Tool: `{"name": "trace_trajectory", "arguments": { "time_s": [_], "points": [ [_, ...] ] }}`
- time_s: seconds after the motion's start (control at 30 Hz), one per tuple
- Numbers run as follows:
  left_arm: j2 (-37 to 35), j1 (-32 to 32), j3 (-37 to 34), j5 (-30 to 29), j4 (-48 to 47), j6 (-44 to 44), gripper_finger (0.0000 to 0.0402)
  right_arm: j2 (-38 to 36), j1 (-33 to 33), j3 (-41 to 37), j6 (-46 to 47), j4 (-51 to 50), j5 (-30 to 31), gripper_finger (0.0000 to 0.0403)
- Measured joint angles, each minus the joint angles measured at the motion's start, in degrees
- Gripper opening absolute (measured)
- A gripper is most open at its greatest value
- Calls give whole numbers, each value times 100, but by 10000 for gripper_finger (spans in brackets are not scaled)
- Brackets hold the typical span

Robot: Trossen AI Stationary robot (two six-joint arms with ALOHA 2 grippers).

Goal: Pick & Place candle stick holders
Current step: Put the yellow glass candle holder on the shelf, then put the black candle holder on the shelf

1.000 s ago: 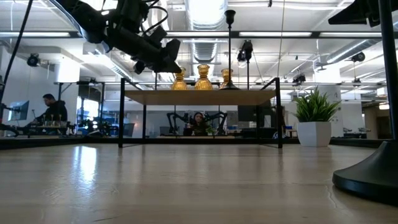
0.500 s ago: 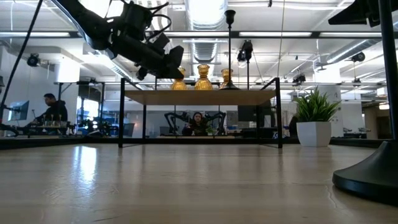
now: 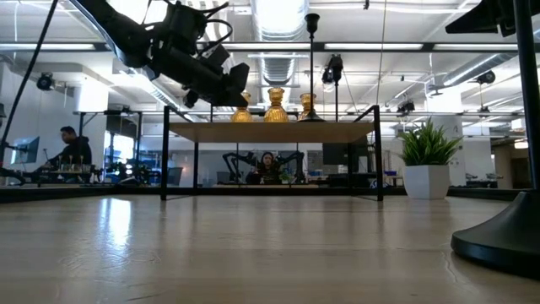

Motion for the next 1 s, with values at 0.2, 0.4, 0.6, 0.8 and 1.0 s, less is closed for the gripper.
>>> {"name": "trace_trajectory", "arguments": {
  "time_s": [0.2,0.4,0.6,0.8,1.0],
  "points": [
    [-6,-2,6,-66,-2,-22,0,0,-1,1,0,1,4,38],
    [-429,-236,172,176,-100,54,0,0,0,0,0,4,7,38],
    [-1218,-652,439,389,-913,246,0,0,0,0,0,5,13,38],
    [-1855,-1061,712,1546,-1639,159,0,0,0,2,0,6,-4,38],
    [-2201,-1411,902,2143,-2319,115,3,10,2,4,-184,49,-835,38]
  ]
}}
